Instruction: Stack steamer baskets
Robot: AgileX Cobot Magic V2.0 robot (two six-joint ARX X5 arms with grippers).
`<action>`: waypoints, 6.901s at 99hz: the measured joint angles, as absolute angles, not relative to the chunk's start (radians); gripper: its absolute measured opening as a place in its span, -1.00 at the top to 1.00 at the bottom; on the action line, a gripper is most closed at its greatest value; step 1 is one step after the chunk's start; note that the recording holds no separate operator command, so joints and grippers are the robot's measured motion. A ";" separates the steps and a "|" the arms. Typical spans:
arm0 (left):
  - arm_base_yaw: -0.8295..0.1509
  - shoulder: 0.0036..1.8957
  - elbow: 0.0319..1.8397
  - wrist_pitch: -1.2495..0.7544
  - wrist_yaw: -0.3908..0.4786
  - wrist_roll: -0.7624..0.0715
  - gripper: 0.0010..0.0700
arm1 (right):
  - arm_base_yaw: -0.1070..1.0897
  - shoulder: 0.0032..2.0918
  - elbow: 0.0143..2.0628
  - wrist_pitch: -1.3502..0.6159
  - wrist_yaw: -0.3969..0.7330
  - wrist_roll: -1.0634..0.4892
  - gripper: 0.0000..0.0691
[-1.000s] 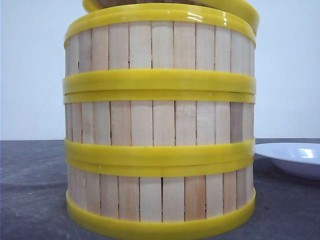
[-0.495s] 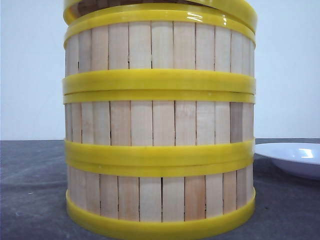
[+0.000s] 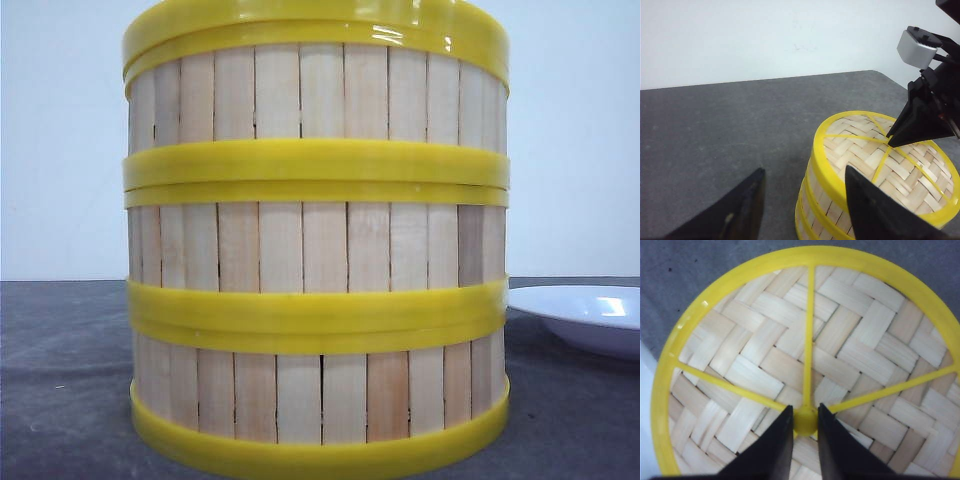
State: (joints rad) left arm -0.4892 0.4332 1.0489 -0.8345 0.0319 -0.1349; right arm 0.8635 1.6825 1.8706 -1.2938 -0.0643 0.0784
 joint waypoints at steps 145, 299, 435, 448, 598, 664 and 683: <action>-0.489 0.433 0.927 -0.725 0.032 -0.123 0.16 | 1.001 0.923 1.668 -1.219 0.522 0.145 -0.33; -0.489 0.432 0.786 -0.715 0.052 -0.097 0.96 | 1.001 0.606 1.057 -1.013 0.572 0.293 0.97; -0.033 0.044 0.115 -0.274 -0.040 -0.033 0.96 | 1.001 0.606 1.057 -1.012 0.573 0.293 0.97; -0.033 0.019 0.093 -0.277 -0.046 -0.010 0.96 | 1.001 0.606 1.057 -1.012 0.573 0.293 0.97; -0.033 0.004 0.053 -0.236 -0.043 0.001 0.96 | 1.001 0.606 1.057 -1.004 0.574 0.293 0.97; -0.033 0.004 0.053 -0.236 -0.043 0.001 0.96 | 0.544 0.604 1.057 -0.754 0.562 0.027 0.97; -0.033 0.004 0.053 -0.236 -0.043 0.001 0.96 | 0.326 0.581 1.054 -0.741 0.402 -0.004 0.97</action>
